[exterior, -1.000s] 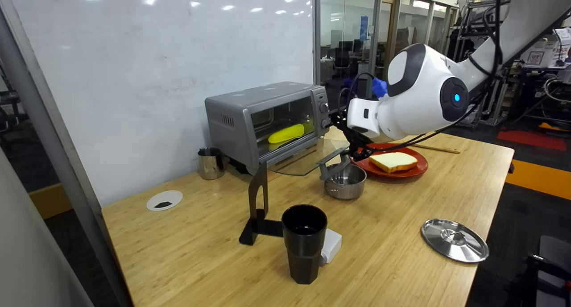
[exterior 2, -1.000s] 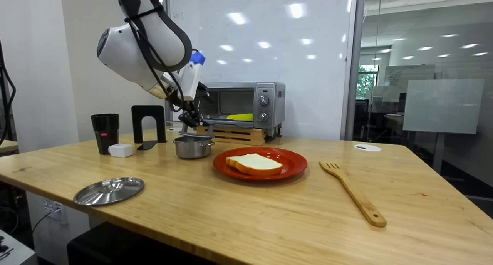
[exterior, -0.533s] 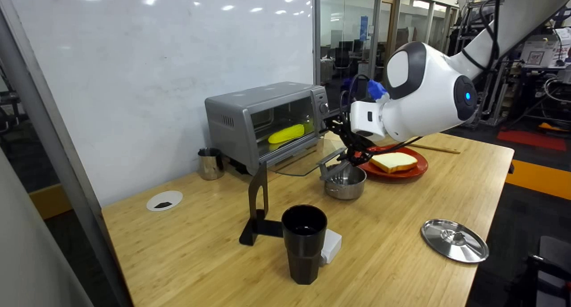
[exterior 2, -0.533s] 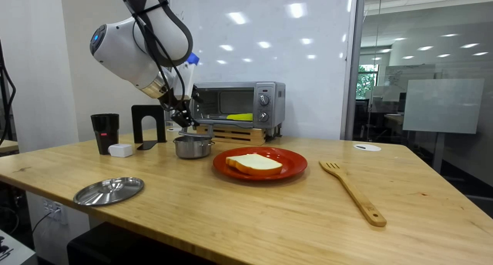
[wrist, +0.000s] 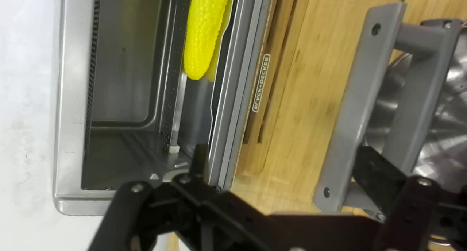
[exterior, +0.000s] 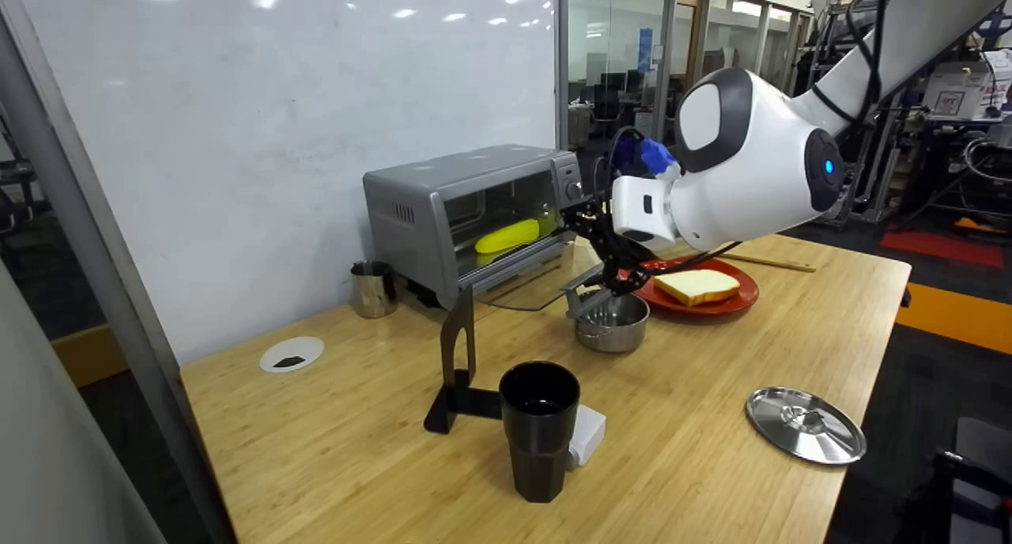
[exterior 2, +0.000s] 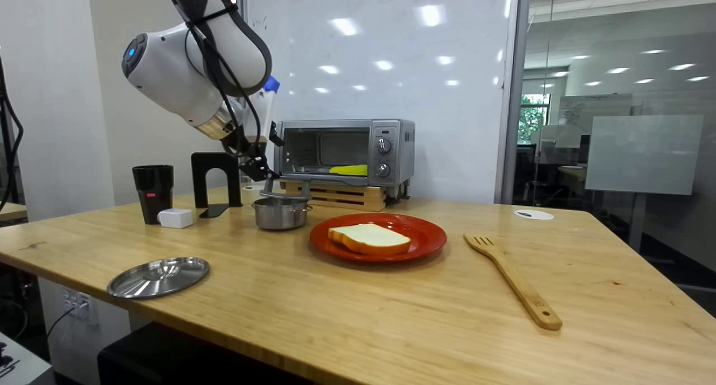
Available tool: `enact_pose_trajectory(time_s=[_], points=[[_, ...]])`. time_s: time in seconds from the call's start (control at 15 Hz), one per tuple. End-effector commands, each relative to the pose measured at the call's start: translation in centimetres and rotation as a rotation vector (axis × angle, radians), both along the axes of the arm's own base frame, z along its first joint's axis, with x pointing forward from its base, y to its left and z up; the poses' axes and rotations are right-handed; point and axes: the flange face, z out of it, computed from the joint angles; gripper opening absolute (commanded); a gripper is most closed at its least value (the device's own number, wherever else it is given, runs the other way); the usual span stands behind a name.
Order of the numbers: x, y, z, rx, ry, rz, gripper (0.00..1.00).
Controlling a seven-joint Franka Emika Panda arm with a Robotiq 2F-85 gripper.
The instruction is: Place the corn toy in the oven then close it
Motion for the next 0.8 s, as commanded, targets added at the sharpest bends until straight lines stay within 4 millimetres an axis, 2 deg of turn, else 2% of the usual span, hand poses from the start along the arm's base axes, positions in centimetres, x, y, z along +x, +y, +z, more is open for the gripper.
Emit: enact_pose_trajectory(time_s=[0.0, 0.33, 0.73], points=[[1.1, -1.8, -0.4, -0.012, 0.009, -0.017, 1.00], [1.3, -3.3, -1.4, -0.010, 0.029, -0.041, 1.00], [2.8, -3.0, -2.5, -0.032, 0.033, -0.011, 1.00]])
